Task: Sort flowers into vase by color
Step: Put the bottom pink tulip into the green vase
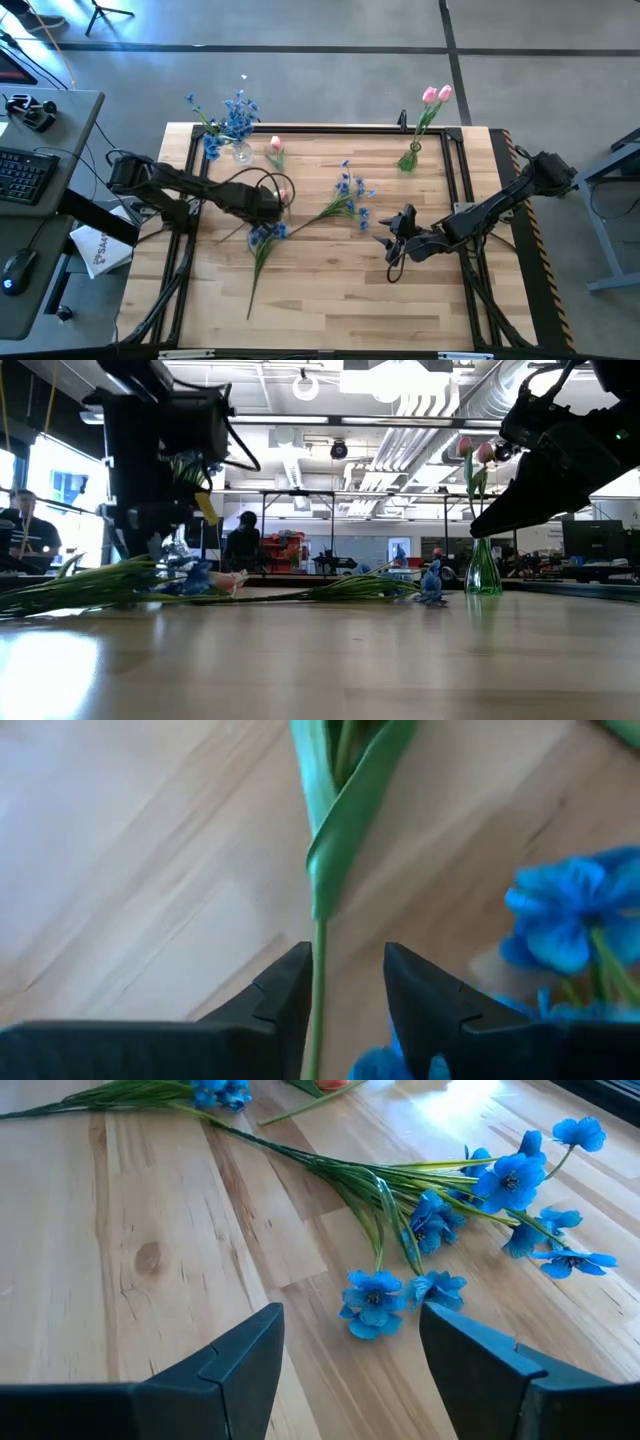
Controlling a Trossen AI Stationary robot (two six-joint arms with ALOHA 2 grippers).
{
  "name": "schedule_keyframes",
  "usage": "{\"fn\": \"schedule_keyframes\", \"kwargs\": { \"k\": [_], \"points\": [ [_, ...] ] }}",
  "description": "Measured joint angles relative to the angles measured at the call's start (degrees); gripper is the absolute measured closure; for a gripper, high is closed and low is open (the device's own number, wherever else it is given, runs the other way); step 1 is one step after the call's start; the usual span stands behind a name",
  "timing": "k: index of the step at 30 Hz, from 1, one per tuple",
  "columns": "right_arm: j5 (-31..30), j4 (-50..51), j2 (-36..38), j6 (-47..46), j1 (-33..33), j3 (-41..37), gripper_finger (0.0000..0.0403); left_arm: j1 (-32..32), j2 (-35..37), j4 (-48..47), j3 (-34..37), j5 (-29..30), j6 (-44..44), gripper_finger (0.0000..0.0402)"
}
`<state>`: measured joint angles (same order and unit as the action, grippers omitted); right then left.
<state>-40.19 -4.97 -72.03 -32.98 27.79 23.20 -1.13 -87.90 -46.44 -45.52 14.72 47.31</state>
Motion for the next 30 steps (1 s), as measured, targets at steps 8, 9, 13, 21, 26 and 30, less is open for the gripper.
{"fn": "schedule_keyframes", "kwargs": {
  "k": [8,9,13,21,26,30],
  "points": [
    [0.0,0.0,0.0,0.0,0.0,0.0,0.0171,1.7,0.0,4.5,3.8,3.0,0.0,0.0342],
    [0.0,0.0,0.0,0.0,0.0,0.0,0.0171,1.7,0.0,4.6,3.9,3.0,-0.2,0.0348],
    [0.0,0.0,0.0,0.0,0.0,0.0,0.0171,1.7,0.1,7.9,5.1,2.0,-2.6,0.0368],
    [0.1,-0.1,0.0,0.0,0.0,0.0,0.0171,0.4,0.3,11.2,4.1,4.5,-4.3,0.0396],
    [0.2,-0.5,0.0,0.4,0.0,0.0,0.0171,-2.1,1.4,13.3,0.1,11.2,-9.2,0.04],
    [1.5,-3.4,0.0,3.3,-0.1,0.0,0.0171,-4.6,2.0,15.3,-4.1,16.7,-14.9,0.04]
  ]
}}
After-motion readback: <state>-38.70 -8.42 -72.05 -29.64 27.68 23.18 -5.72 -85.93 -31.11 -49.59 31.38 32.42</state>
